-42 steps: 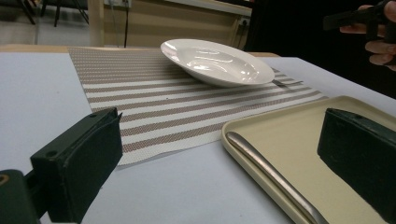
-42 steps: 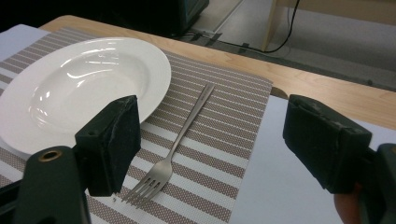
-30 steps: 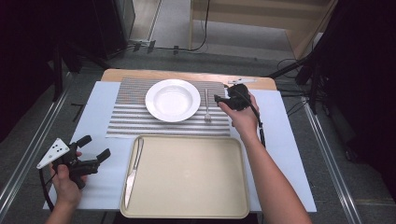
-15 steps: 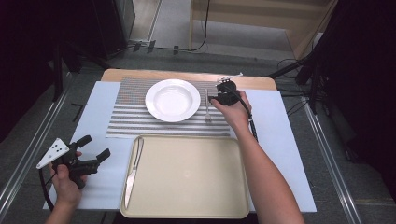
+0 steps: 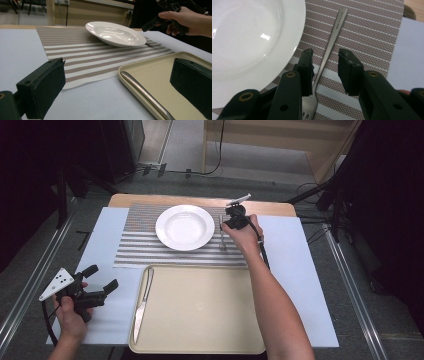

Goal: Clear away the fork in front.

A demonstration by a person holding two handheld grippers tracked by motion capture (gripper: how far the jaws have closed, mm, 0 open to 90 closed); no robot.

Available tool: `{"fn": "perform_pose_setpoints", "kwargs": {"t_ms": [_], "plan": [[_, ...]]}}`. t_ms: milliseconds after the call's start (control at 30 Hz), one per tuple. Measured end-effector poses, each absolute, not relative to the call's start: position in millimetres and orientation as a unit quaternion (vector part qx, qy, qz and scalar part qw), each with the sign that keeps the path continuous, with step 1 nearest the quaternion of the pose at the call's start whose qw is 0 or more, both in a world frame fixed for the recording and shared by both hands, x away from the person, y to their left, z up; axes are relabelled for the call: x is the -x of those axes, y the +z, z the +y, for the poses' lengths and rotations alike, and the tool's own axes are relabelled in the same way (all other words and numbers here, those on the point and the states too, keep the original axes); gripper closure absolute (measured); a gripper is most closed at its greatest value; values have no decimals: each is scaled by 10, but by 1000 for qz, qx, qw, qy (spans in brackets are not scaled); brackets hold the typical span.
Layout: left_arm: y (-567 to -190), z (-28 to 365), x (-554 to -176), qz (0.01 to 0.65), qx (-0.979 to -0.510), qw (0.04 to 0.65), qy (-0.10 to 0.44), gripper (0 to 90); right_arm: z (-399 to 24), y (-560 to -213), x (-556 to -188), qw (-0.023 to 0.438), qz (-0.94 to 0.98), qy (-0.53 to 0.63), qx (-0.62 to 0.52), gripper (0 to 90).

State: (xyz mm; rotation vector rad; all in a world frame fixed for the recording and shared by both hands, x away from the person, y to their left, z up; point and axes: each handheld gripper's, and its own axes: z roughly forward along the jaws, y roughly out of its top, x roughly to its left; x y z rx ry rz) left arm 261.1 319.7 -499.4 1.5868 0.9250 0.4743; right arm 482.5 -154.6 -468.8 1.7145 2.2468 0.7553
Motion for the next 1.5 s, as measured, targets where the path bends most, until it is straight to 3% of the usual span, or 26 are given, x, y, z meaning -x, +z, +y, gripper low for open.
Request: {"fn": "perform_pose_setpoints", "kwargs": {"t_ms": [767,967,1100,1500], "plan": [[-4993,3194,-2613,394,-682,581,204,0,-1372,-4870,-5050,61,771,165,-612,740],[-4993,3194,-2614,395,-682,581,204,0,-1336,-4901,-5074,63,772,146,-616,769],[-4993,3190,-2615,395,-683,580,204,0,-1323,-4897,-5092,67,759,132,-634,858],[-4994,3191,-2615,395,-683,579,204,0,-1358,-4898,-5087,63,752,139,-641,867]]}}
